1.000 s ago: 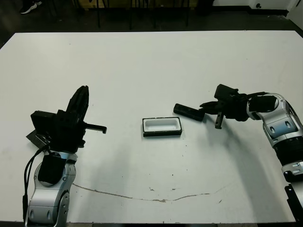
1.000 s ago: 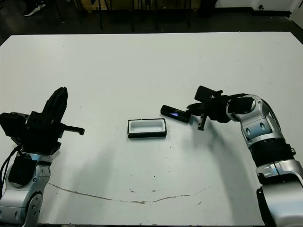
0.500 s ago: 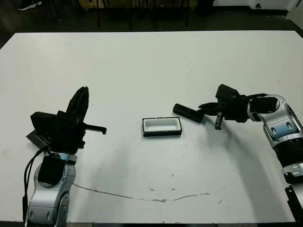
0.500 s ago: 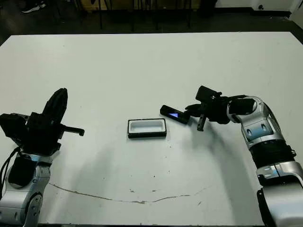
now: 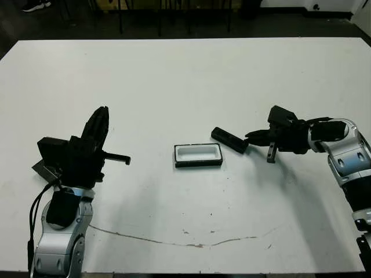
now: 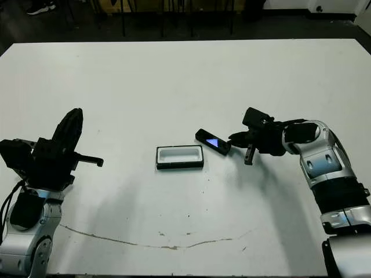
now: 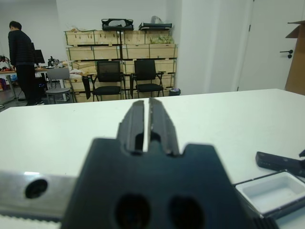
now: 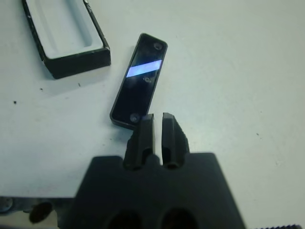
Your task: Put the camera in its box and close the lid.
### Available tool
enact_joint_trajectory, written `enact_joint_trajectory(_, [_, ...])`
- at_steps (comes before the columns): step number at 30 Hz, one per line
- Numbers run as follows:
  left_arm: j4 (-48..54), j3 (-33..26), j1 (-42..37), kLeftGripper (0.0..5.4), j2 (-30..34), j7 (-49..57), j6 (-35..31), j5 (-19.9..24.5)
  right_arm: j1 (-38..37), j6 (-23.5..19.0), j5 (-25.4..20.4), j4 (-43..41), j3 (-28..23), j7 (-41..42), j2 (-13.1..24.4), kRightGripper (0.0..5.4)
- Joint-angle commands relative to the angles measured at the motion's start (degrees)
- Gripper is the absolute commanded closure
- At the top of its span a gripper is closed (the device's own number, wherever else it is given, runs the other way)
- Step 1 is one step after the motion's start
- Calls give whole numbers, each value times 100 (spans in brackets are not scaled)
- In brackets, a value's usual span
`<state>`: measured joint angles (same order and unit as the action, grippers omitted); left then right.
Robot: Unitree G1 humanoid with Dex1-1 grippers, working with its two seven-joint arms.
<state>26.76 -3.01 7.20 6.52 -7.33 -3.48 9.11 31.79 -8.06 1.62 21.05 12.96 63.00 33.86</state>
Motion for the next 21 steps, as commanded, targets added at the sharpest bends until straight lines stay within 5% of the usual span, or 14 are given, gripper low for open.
enact_joint_trajectory(1, [-86, -15, 79, 539, 37, -1, -64, -59, -364, 20, 123, -266, -246, -719, 6, 540])
enact_joint_trajectory(8, [-106, -30, 98, 539, 41, -19, -27, -48, -1032, -409, 375, -1389, -941, -2870, -422, 540])
enact_joint_trajectory(11, [-59, -36, 113, 539, 38, 3, -120, -31, -1122, -531, -100, -1680, -1203, -2799, -494, 540])
enact_joint_trajectory(15, [-44, -36, 130, 539, 32, 6, -121, -35, -1305, -1239, -596, -2520, -1356, -2597, -392, 540])
enact_joint_trajectory(18, [-79, -42, 136, 540, 32, -17, -61, -26, -1384, -1859, -987, -3027, -1374, -2287, -227, 509])
enact_joint_trajectory(21, [-87, -46, 132, 540, 30, -20, -55, -19, -1417, -1970, -1444, -3108, -1381, -1820, -142, 465])
